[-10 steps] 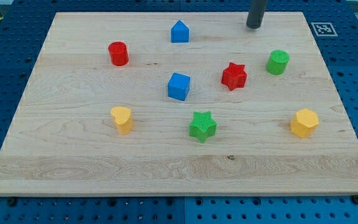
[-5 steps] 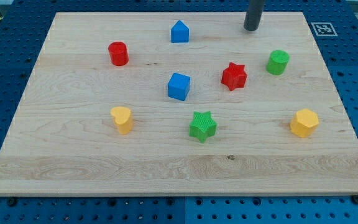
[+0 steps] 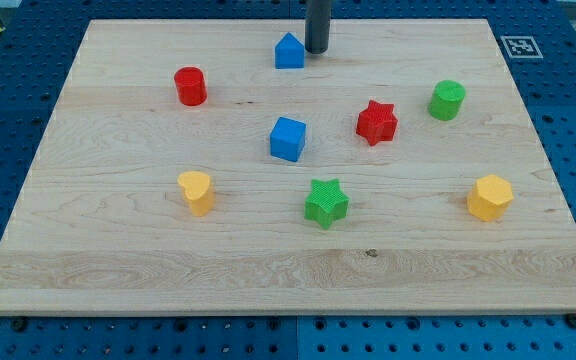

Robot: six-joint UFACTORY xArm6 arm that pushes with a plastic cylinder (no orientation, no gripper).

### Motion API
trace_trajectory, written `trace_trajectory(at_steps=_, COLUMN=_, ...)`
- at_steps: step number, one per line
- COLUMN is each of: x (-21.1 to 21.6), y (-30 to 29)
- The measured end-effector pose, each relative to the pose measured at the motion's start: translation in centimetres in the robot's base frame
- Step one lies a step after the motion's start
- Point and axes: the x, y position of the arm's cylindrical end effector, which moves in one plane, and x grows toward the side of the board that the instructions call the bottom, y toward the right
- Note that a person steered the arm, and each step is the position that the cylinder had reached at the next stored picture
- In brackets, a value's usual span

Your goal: Move the blue triangle to the top of the blue cube

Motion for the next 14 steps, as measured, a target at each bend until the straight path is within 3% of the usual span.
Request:
trace_trajectory(at_steps=3, x=-2.7, y=-1.8)
trace_trajectory(at_steps=10, x=1.6, y=-6.7)
trace_trajectory(at_steps=14, x=9.1, y=-4.0)
